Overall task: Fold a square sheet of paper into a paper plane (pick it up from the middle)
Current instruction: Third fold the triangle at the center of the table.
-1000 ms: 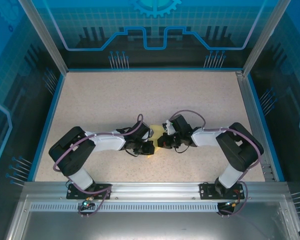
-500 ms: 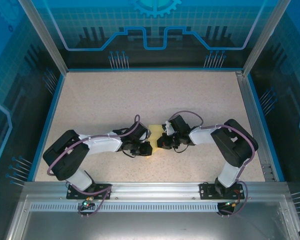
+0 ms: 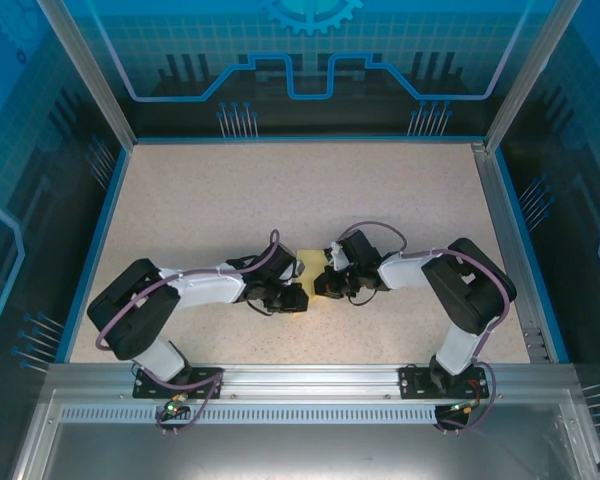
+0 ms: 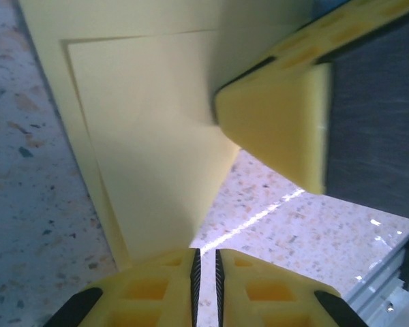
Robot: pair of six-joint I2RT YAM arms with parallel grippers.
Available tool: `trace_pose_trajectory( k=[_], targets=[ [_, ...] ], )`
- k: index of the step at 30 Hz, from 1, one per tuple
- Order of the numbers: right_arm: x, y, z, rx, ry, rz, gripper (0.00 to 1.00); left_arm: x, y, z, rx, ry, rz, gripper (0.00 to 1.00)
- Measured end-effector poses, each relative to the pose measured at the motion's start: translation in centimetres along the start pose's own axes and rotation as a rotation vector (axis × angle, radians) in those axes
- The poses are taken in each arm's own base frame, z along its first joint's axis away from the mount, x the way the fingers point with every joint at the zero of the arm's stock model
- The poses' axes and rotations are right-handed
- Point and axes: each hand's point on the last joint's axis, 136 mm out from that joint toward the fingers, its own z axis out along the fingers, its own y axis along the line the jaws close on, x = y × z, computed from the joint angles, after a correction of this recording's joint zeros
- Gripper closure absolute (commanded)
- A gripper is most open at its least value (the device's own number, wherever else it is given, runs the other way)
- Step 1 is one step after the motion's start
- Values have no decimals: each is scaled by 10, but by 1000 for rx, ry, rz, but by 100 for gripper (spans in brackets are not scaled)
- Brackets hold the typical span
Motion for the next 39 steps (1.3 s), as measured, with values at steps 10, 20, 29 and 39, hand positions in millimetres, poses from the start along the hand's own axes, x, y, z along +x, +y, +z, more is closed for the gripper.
trace_pose_trajectory(
  k=[10, 20, 29, 39],
  targets=[
    [0, 0, 0, 1, 0, 0, 100, 2, 3, 4, 7, 2, -22, 82],
    [0, -1, 0, 2, 1, 1, 100, 4, 8, 5, 31, -14, -72, 83],
    [0, 0, 1, -1, 7, 2, 100, 12, 18, -4, -14, -15, -92, 82],
    [0, 0, 1, -1, 8, 3, 100, 17, 18, -19, -23, -27, -91, 81]
  ],
)
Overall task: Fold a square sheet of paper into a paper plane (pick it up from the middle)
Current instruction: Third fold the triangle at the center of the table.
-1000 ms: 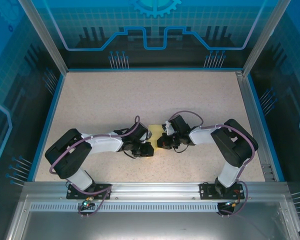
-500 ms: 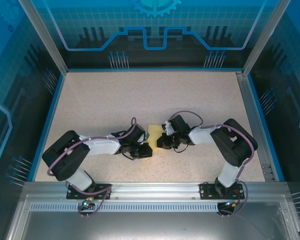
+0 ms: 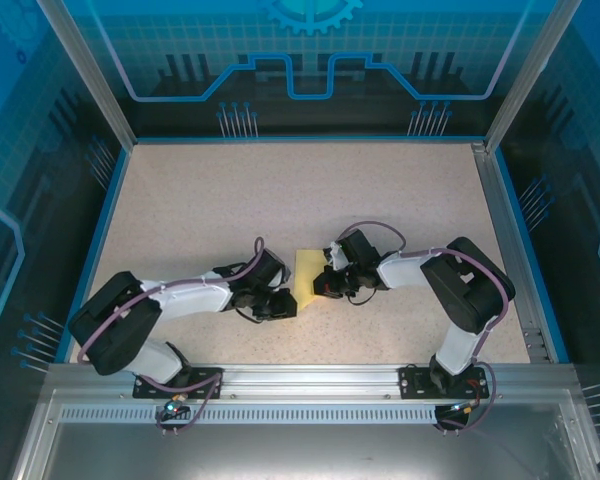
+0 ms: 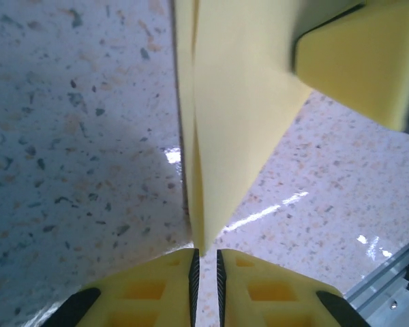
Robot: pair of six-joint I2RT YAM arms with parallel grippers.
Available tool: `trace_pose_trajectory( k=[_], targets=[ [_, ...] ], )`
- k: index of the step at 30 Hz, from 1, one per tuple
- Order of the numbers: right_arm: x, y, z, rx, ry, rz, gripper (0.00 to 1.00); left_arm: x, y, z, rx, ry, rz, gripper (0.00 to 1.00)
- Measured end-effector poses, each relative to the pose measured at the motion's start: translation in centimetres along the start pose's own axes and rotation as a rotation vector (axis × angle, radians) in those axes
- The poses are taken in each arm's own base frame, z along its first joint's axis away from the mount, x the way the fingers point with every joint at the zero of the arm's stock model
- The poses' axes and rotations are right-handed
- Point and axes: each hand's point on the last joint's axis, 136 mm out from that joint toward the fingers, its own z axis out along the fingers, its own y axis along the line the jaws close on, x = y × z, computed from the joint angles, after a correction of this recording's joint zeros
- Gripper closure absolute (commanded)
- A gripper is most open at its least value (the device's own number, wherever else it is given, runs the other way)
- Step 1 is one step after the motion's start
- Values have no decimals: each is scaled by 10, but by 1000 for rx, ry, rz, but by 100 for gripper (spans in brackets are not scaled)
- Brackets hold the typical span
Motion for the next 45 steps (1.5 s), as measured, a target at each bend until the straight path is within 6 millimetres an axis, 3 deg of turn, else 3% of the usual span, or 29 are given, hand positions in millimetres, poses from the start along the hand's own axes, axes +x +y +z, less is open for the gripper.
trace_pose_trajectory(
  k=[6, 10, 18, 32, 36, 41, 45],
  targets=[
    [0, 0, 0, 0, 0, 0, 100, -20, -22, -13, 41, -49, 21, 81],
    [0, 0, 0, 1, 1, 1, 100, -36, -35, -7, 57, -63, 44, 82],
    [0, 0, 0, 2, 1, 2, 100, -31, -11, 24, -8, 0, 9, 83],
    [-2, 1, -6, 30, -5, 10, 100, -30, -7, 24, 16, -35, 20, 85],
    [-3, 10, -12, 23, -24, -12, 100, -30, -7, 24, 15, -36, 20, 86],
    [6, 19, -5, 17, -5, -42, 100, -30, -7, 24, 15, -36, 20, 86],
    [5, 9, 4, 42, 3, -21, 100, -30, -7, 24, 14, -36, 20, 87]
  ],
)
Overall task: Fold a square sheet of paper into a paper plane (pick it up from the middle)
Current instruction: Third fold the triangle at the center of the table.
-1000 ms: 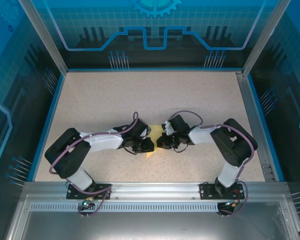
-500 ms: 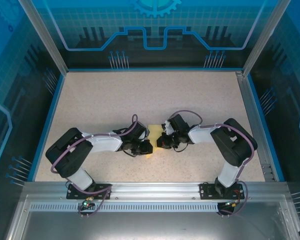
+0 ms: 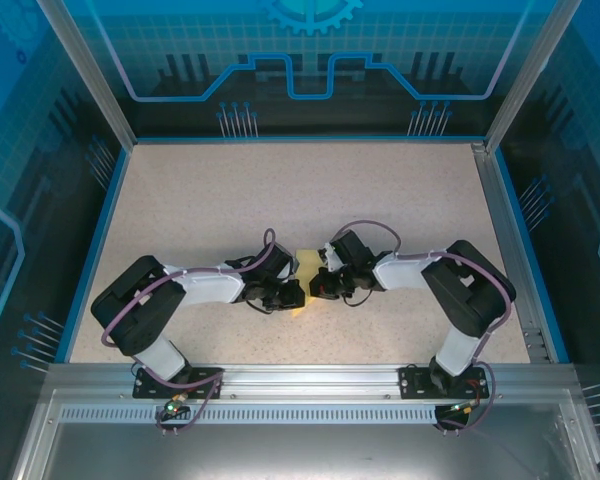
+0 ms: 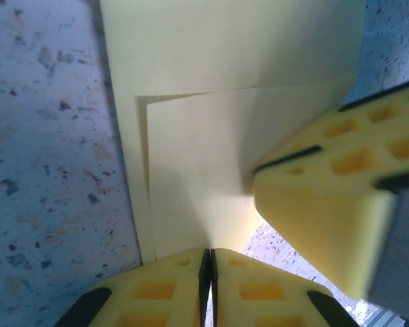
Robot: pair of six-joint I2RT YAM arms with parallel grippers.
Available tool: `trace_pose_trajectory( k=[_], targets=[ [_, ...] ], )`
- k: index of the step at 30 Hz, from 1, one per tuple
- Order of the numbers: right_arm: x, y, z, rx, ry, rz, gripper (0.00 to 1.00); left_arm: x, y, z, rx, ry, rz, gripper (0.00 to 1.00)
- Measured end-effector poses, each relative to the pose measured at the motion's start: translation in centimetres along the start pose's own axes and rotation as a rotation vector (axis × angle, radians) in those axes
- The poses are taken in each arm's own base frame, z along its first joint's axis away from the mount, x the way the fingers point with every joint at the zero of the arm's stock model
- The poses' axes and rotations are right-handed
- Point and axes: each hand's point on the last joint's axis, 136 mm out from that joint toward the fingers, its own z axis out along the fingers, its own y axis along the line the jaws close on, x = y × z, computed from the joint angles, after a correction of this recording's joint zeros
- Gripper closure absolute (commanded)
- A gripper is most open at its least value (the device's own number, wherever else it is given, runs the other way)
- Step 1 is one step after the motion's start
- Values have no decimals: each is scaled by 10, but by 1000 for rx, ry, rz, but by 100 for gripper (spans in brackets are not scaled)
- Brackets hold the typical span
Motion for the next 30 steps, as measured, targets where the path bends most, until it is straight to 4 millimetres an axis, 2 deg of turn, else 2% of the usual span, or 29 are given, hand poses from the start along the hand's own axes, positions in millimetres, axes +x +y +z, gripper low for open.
trace_pose_trajectory(
  k=[6, 16, 27, 30],
  targets=[
    [-6, -2, -1, -16, -6, 15, 100, 0, 1, 0, -3, -2, 0, 87],
    [-38, -26, -19, -22, -88, 60, 100, 0, 1, 0, -2, -3, 3, 88],
    [-52, -37, -28, -81, -108, 76, 100, 0, 1, 0, 1, -6, 5, 88],
    [-54, -38, -32, -71, -122, 70, 96, 0, 1, 0, 2, -6, 5, 87]
  ],
)
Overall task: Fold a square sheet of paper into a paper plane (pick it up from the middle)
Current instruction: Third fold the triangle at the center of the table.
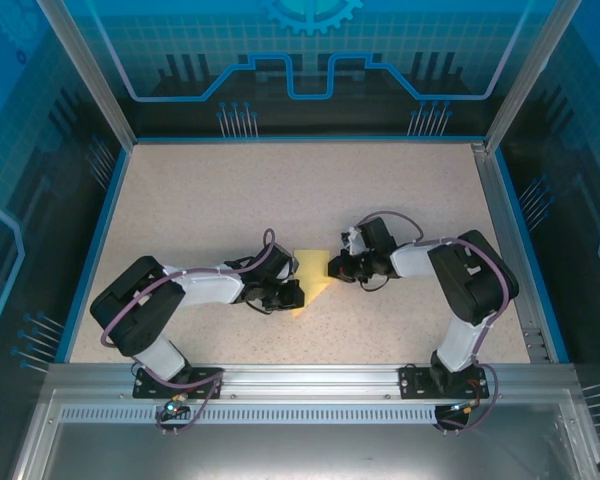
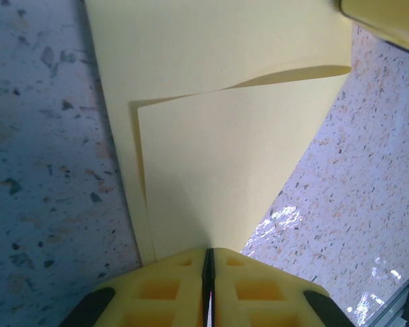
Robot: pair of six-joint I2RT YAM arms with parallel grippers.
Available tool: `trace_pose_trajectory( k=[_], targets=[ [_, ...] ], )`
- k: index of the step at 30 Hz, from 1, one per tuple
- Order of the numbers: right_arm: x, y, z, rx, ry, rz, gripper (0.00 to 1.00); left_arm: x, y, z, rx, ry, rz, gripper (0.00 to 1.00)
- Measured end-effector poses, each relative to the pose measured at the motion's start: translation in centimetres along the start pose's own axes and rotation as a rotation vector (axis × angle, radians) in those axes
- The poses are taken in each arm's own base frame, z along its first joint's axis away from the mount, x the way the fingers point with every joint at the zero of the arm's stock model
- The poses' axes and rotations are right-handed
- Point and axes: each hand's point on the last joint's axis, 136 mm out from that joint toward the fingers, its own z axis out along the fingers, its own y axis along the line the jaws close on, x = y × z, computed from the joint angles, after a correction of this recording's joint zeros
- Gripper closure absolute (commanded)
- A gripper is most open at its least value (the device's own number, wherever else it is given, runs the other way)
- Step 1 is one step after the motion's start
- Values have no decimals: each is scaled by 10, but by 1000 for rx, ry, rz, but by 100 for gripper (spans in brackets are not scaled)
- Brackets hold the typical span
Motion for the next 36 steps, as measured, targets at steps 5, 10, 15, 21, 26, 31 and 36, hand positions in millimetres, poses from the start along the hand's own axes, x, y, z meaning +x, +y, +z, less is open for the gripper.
trace_pose_trajectory(
  k=[5, 10, 15, 21, 26, 31, 36],
  targets=[
    [-1, 11, -16, -3, -30, -25, 85, -1, -1, -1, 2, -1, 2, 85],
    [1, 15, -27, 13, -47, -39, 78, -2, -2, -3, -14, 8, 0, 83],
    [10, 7, -24, 44, -24, -25, 74, -7, -6, -9, -36, 3, 13, 80],
    [20, 7, -21, 53, 5, -22, 69, -26, -24, -20, -20, -56, 56, 81],
    [21, 7, -20, 53, 6, -13, 67, -32, -21, -16, -43, -66, 62, 82],
    [22, 5, -18, 55, 11, 0, 66, -32, -7, -8, -98, -62, 47, 83],
    [25, 5, -15, 49, 21, 8, 66, -35, -1, -8, -123, -74, 39, 83]
  ],
)
